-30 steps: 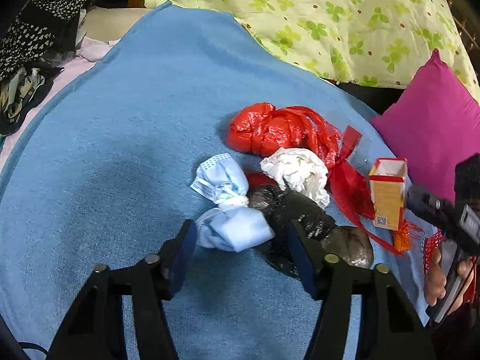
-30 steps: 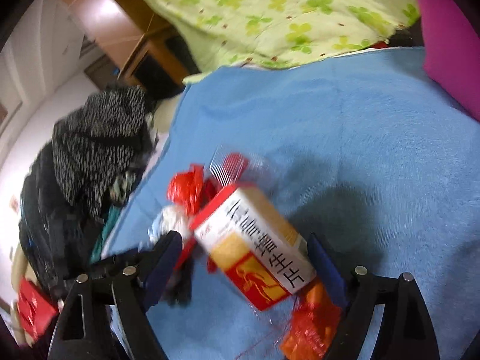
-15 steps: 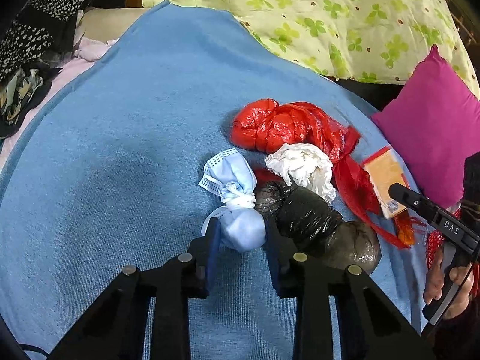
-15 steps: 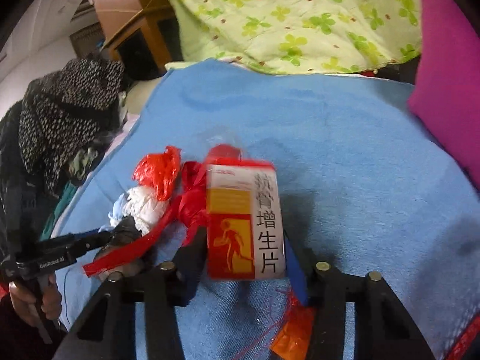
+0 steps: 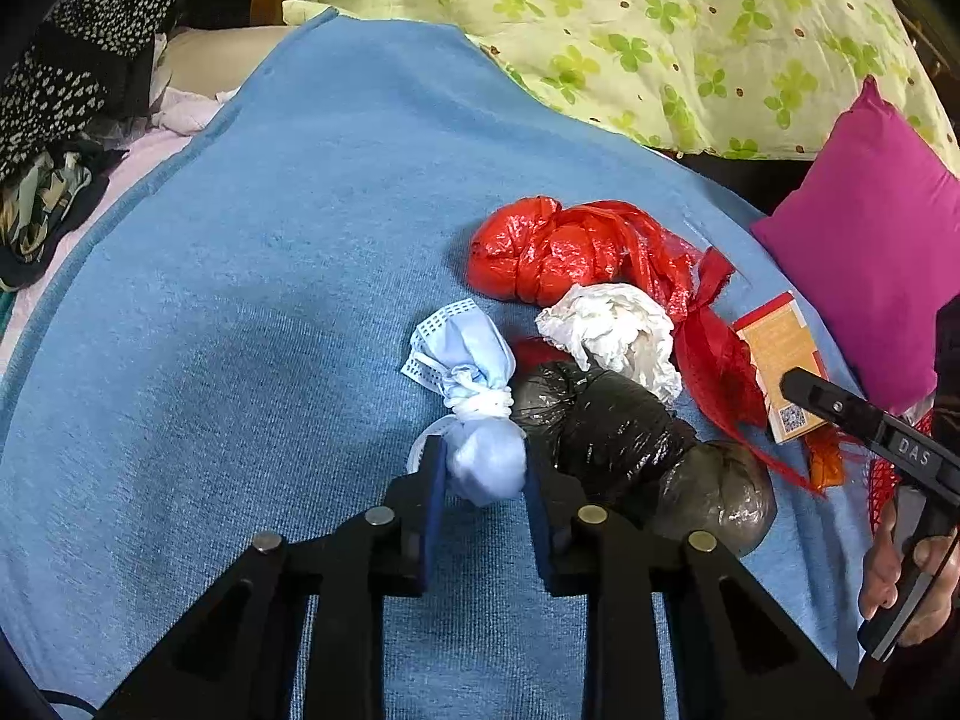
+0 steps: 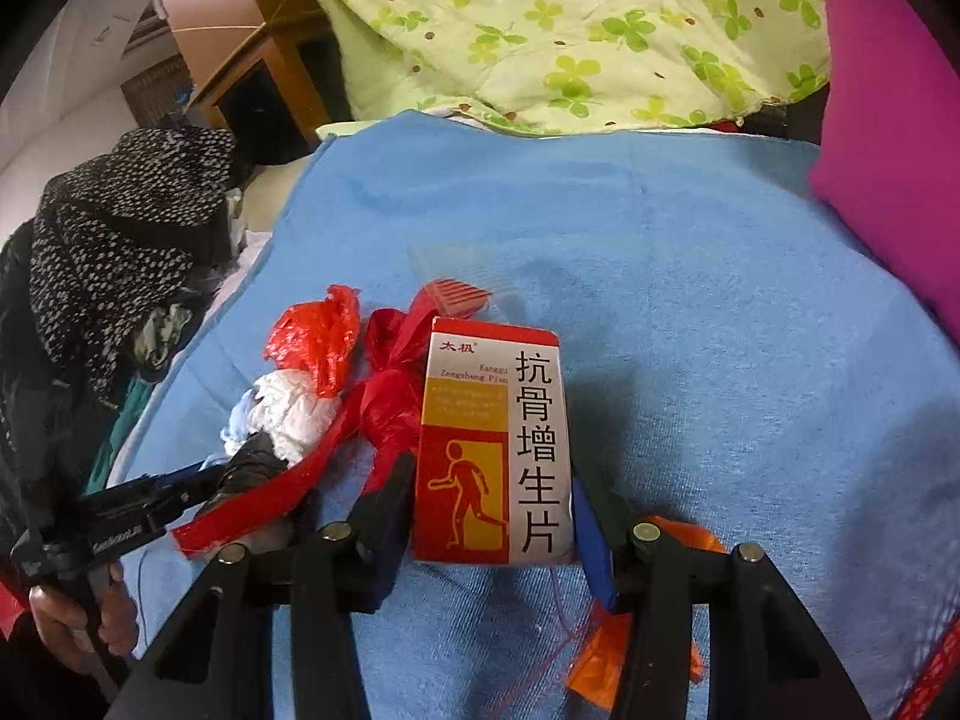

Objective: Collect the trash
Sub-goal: 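Grasp the white-and-red medicine box with the right tool while the left tool grasps the light blue mask, then carry the box and mask over the red basket and open both tools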

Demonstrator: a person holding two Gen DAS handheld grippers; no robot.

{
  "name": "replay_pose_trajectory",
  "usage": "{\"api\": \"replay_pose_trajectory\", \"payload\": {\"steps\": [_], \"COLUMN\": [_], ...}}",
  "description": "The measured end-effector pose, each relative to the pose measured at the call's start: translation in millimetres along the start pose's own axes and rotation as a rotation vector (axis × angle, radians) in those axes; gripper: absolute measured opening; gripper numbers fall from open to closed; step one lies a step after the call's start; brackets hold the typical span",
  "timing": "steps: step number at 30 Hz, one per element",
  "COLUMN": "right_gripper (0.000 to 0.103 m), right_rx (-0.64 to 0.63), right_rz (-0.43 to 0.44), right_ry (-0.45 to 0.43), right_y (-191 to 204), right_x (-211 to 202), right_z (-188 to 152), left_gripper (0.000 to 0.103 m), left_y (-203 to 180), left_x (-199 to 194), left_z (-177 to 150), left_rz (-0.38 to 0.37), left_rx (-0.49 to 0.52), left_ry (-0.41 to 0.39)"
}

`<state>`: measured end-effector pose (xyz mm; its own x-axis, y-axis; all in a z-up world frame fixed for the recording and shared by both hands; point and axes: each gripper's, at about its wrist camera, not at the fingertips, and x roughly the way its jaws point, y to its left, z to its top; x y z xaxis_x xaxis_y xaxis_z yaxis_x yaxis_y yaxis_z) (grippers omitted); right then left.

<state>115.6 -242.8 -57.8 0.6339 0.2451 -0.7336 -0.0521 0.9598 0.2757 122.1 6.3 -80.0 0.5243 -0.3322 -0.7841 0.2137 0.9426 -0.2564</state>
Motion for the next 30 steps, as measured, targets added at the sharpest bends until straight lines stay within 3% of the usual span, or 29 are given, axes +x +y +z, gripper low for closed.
{"api": "replay_pose_trajectory", "payload": {"steps": [3, 4, 11, 16, 24, 30], "right_gripper": [0.053, 0.049, 0.049, 0.049, 0.049, 0.049], "right_rx": [-0.004, -0.001, 0.048, 0.073, 0.074, 0.100], "right_rz": [0.000, 0.000, 0.016, 0.026, 0.042, 0.024], "right_ry": [-0.015, -0.022, -0.080, -0.167, -0.338, -0.413], "right_y": [1.2, 1.4, -1.9, -0.7, 9.4, -0.7], "right_x": [-0.6, -2.3, -24.1, -61.0, -142.5, -184.7], "right_z": [0.4, 1.1, 5.5, 6.8, -7.7, -22.7], "left_gripper": [0.021, 0.020, 0.019, 0.019, 0.019, 0.019], "left_y": [-0.6, -0.2, 4.2, -6.4, -53.5, -99.3], "left_x": [-4.2, -5.9, -26.7, -41.5, -71.6, -90.6], "left_z": [-0.7, -0.3, -0.2, -2.5, -8.6, -16.7], "left_rz": [0.013, 0.018, 0.037, 0.049, 0.049, 0.042], "left_rx": [0.011, 0.012, 0.001, 0.028, 0.117, 0.196], "left_ry": [-0.017, -0.025, -0.097, -0.143, -0.246, -0.297]}}
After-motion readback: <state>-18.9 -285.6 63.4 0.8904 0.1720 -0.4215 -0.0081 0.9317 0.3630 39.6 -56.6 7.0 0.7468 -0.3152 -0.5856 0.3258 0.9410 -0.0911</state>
